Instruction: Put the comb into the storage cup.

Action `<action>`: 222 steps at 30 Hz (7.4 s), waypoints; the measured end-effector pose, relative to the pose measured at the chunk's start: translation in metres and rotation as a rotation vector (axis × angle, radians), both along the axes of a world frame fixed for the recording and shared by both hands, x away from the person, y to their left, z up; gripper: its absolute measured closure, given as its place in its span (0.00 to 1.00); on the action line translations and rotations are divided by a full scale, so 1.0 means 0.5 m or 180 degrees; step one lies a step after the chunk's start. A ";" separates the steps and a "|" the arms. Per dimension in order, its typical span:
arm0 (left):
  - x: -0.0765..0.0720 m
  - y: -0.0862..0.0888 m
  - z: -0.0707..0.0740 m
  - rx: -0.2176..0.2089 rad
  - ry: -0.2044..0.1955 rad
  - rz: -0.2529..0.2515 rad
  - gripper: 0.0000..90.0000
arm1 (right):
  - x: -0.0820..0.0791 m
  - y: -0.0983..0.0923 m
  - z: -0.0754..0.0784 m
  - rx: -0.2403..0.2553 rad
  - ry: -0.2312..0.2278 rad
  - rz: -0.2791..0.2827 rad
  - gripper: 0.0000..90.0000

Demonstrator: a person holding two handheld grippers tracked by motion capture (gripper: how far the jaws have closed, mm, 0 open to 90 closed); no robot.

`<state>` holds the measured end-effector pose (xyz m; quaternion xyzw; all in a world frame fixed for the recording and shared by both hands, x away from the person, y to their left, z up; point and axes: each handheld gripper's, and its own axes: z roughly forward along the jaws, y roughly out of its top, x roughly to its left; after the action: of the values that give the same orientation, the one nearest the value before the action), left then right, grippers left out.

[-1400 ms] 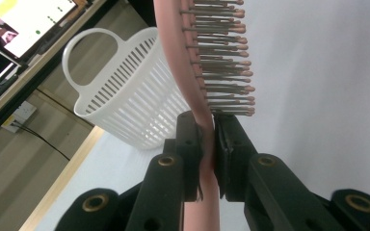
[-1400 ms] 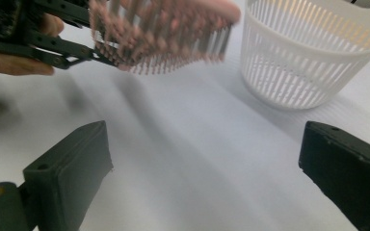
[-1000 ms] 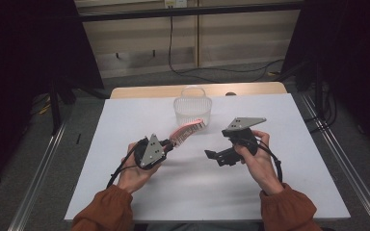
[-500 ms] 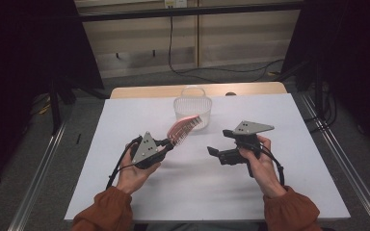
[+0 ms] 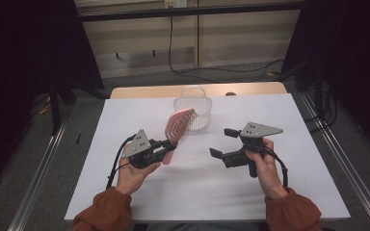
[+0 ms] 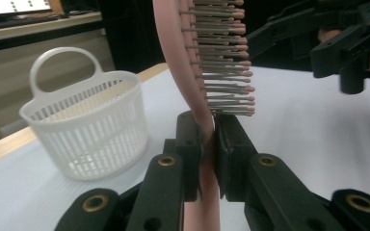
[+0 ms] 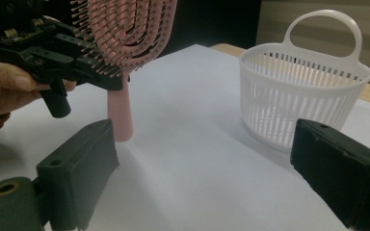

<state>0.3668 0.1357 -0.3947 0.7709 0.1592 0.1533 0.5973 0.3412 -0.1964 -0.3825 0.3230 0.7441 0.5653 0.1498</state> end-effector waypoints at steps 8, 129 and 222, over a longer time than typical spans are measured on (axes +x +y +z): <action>-0.002 -0.003 -0.007 -0.0131 0.0092 -0.0176 0.90 | -0.001 0.005 0.004 0.0226 -0.0125 0.0096 0.06; -0.025 -0.061 -0.039 -0.0214 0.0202 -0.0617 0.54 | 0.033 0.099 0.055 0.0613 -0.0166 0.1064 0.71; -0.140 0.211 -0.051 -0.0438 -0.0050 0.1345 0.03 | 0.077 0.013 0.144 0.0811 -0.0546 -0.0150 0.71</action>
<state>0.2967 0.2414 -0.4201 0.6766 0.3227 0.2698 0.6044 0.3798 -0.1897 -0.3105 0.3074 0.6430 0.6770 0.1839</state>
